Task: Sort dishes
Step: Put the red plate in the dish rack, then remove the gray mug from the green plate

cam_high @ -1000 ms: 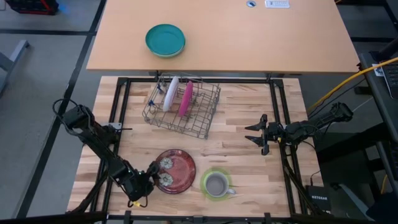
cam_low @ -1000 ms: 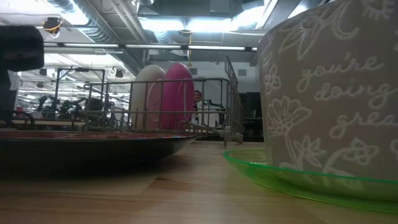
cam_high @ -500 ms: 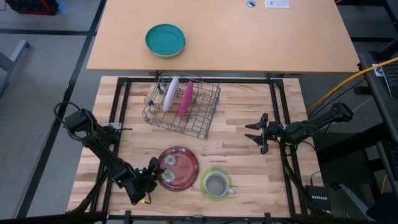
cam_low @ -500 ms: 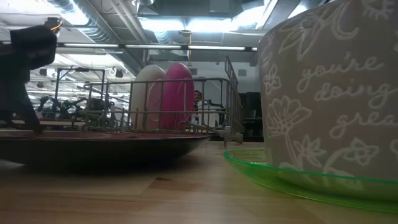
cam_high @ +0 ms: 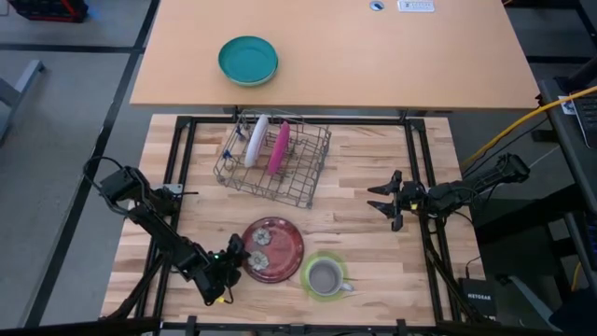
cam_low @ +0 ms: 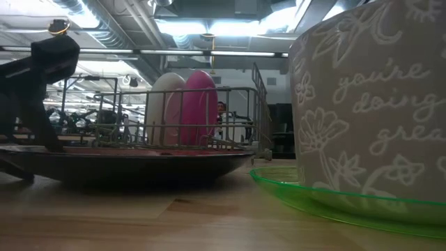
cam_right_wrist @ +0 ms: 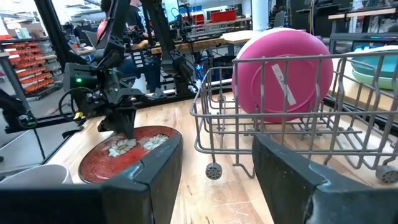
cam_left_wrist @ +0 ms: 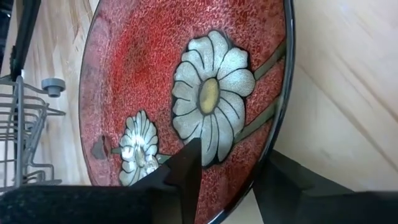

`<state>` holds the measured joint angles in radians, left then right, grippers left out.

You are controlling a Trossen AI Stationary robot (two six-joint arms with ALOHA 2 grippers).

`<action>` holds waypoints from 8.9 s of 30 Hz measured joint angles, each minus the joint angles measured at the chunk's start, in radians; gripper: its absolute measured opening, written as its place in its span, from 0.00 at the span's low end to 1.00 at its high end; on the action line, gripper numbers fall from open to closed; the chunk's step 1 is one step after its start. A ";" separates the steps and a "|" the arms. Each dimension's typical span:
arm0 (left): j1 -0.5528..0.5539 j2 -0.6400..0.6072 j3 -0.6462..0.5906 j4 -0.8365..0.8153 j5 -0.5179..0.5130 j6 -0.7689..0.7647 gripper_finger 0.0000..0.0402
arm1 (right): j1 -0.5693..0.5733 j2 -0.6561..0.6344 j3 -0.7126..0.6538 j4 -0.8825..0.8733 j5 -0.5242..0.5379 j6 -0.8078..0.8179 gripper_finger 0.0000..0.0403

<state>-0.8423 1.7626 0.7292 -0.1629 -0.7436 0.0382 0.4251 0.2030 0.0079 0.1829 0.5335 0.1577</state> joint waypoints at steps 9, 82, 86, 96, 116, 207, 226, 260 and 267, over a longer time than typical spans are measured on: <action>0.001 0.004 -0.001 0.068 -0.019 -0.013 0.09 | 0.000 0.000 0.000 0.000 -0.003 0.000 0.49; 0.186 -0.469 0.272 0.285 -0.321 -0.456 0.00 | 0.000 0.005 0.000 -0.103 -0.056 -0.015 0.49; 0.252 -0.493 0.272 0.275 -0.279 -0.454 0.00 | 0.000 0.005 0.000 -0.103 -0.056 -0.036 0.49; 0.455 -0.493 0.271 0.240 -0.118 -0.471 0.00 | 0.000 0.005 0.000 -0.104 -0.056 -0.036 0.49; 0.750 -0.491 0.271 0.082 0.090 -0.634 0.00 | 0.000 0.005 0.000 -0.105 -0.056 -0.060 0.49; 0.920 -0.396 0.156 0.171 0.367 -0.422 0.32 | 0.000 0.005 0.000 -0.104 -0.055 -0.060 0.49; 0.901 -0.397 0.158 0.168 0.356 -0.097 0.32 | 0.000 0.005 0.000 -0.104 -0.055 -0.058 0.49; 0.848 -0.664 0.159 0.068 0.465 -0.346 0.32 | 0.001 0.005 0.000 -0.076 -0.276 -0.058 0.49; 0.685 -0.657 0.158 0.124 0.569 -0.389 0.32 | 0.000 0.046 0.000 -0.023 -0.341 0.001 0.49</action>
<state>-0.1572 1.1056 0.8877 -0.0386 -0.1745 -0.3511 0.4255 0.2489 0.0082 0.1601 0.1926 0.1591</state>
